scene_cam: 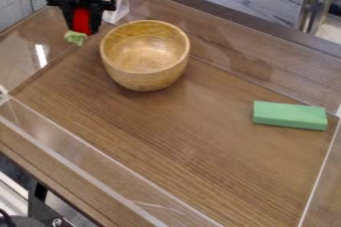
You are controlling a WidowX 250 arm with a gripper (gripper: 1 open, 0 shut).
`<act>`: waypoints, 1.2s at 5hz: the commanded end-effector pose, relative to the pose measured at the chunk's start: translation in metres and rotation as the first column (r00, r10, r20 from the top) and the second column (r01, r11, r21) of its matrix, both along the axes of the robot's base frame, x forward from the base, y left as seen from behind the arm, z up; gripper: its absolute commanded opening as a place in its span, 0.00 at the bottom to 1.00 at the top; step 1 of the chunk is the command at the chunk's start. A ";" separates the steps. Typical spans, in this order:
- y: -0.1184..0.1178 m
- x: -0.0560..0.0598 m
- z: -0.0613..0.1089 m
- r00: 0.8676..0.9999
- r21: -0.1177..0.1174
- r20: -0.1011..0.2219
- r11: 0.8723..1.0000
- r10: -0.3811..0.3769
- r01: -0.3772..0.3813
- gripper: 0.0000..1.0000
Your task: Move the red fruit to the left
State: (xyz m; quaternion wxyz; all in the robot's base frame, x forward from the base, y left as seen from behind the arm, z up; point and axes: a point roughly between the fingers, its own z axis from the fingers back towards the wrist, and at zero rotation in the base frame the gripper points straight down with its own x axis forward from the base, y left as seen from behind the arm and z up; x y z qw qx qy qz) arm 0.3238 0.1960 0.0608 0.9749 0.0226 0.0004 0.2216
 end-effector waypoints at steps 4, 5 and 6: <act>-0.007 0.023 0.020 0.999 0.019 0.022 0.999 -0.028 0.028 1.00; -0.016 0.020 0.031 0.999 0.004 0.037 0.999 0.039 -0.039 1.00; -0.025 0.018 0.041 0.993 -0.009 0.052 0.995 0.102 -0.102 1.00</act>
